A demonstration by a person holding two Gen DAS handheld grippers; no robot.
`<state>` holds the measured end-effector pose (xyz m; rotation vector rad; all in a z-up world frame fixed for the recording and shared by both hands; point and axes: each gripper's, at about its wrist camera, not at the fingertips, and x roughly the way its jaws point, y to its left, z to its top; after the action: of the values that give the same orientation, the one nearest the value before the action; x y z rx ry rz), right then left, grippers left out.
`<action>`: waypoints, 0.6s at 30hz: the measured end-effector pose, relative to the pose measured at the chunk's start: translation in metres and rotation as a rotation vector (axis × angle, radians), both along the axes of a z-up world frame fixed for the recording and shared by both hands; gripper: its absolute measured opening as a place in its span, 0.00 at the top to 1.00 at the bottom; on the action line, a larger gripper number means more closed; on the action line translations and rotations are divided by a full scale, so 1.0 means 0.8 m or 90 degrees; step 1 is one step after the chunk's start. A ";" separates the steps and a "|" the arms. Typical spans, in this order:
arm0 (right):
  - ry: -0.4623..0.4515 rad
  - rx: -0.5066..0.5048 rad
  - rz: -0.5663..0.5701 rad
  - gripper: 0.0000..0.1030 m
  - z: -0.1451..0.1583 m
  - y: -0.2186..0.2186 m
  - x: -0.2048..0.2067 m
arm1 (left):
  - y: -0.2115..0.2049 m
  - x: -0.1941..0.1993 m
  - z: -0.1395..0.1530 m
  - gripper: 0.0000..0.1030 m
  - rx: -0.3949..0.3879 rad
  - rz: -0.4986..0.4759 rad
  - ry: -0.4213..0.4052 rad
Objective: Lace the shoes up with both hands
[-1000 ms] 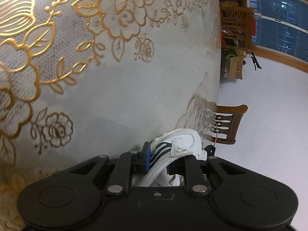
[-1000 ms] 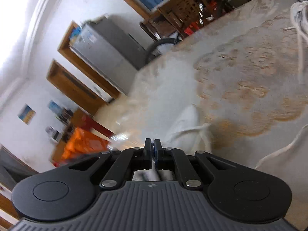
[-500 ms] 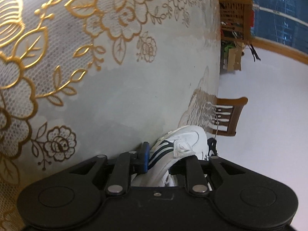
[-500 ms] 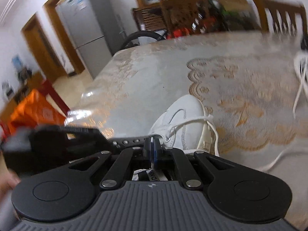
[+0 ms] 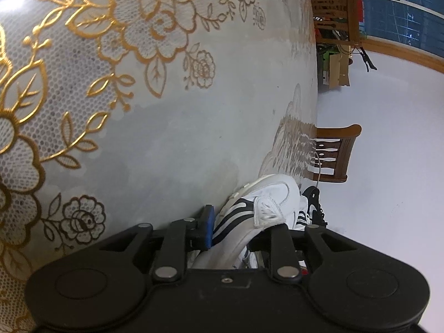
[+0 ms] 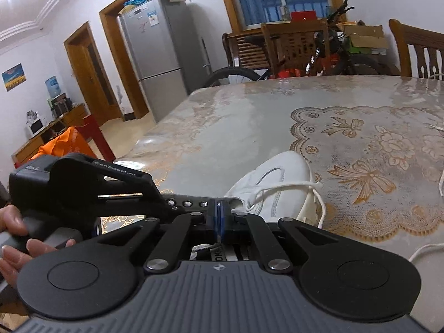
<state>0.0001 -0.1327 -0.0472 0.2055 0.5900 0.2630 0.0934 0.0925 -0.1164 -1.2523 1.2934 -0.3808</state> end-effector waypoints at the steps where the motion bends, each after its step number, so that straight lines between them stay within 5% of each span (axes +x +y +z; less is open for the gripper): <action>1: 0.000 0.011 -0.003 1.00 0.001 -0.001 0.000 | -0.001 0.000 0.000 0.79 0.002 -0.002 -0.001; 5: -0.003 0.024 -0.002 1.00 0.002 -0.005 -0.003 | -0.005 0.004 0.006 0.77 0.023 -0.028 -0.007; 7: 0.002 0.032 0.000 1.00 0.003 -0.007 -0.004 | -0.015 0.009 0.028 0.77 0.093 -0.073 -0.051; 12: 0.024 0.050 -0.003 0.98 0.004 -0.019 -0.005 | -0.075 0.002 0.104 0.76 0.359 -0.265 -0.283; 18: 0.048 0.073 -0.006 0.98 0.012 -0.039 -0.018 | -0.137 -0.046 0.146 0.75 0.560 -0.463 -0.539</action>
<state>-0.0139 -0.1642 -0.0374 0.3296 0.6485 0.2815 0.0569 -0.0170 0.0007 0.1794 0.9209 -0.6599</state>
